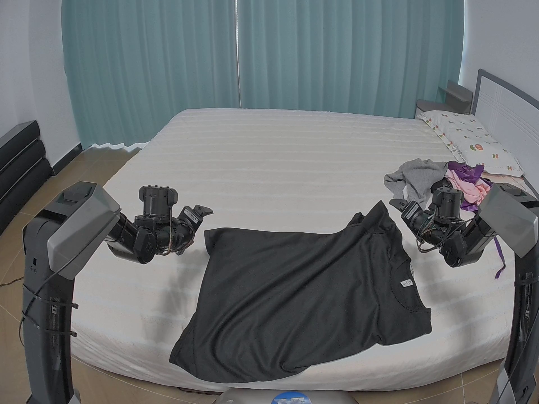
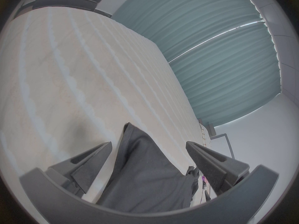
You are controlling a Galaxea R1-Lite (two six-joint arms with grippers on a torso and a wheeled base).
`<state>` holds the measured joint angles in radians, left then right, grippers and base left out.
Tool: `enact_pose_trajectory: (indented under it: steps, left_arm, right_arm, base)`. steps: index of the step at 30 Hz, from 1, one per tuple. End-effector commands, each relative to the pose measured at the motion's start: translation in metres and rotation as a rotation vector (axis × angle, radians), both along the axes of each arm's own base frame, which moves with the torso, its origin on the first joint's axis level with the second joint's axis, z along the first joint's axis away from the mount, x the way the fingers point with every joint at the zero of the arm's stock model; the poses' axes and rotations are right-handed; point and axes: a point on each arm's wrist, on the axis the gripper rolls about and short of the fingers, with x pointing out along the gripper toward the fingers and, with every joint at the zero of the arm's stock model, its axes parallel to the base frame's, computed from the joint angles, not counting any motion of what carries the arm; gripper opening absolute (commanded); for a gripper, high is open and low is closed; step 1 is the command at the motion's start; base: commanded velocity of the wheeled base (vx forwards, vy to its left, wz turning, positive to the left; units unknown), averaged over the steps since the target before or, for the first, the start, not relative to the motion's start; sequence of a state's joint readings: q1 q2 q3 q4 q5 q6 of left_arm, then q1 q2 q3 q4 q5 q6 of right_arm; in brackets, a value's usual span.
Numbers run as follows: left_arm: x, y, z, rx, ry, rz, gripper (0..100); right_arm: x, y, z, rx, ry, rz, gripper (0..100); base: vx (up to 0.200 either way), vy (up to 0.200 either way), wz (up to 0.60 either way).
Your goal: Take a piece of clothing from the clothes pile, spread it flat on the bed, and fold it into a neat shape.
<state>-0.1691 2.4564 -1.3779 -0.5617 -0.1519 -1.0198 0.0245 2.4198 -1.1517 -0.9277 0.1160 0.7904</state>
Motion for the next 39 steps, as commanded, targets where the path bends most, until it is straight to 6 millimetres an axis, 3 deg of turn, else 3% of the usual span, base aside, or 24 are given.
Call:
enact_pose_trajectory:
  steps: [1, 23, 24, 33, 37, 39]
  left_arm:
    - [0.016, -0.012, -0.027, 0.024, 0.021, -0.019, 100]
    - [0.036, -0.034, -0.054, 0.112, 0.020, -0.039, 100]
    - [0.038, -0.034, -0.053, 0.118, 0.014, -0.042, 0]
    - [0.048, -0.032, -0.048, 0.148, -0.021, 0.023, 0]
    - [0.060, -0.023, -0.030, 0.152, -0.085, 0.083, 0]
    - [0.069, -0.011, -0.007, 0.145, -0.147, 0.125, 0]
  right_arm:
    - [-0.008, 0.001, 0.004, 0.003, -0.004, 0.009, 100]
    - [-0.006, 0.005, -0.010, 0.026, 0.027, 0.006, 100]
    - [-0.006, 0.005, -0.010, 0.028, 0.027, 0.006, 100]
    - [-0.006, 0.001, -0.015, 0.026, 0.039, -0.001, 100]
    - [-0.005, -0.001, -0.017, 0.026, 0.041, -0.007, 100]
    - [-0.005, -0.002, -0.017, 0.026, 0.041, -0.009, 100]
  base:
    - [0.000, 0.000, 0.00]
    - [0.000, 0.000, 0.00]
    - [0.000, 0.000, 0.00]
    - [0.000, 0.000, 0.00]
    - [0.000, 0.000, 0.00]
    - [0.000, 0.000, 0.00]
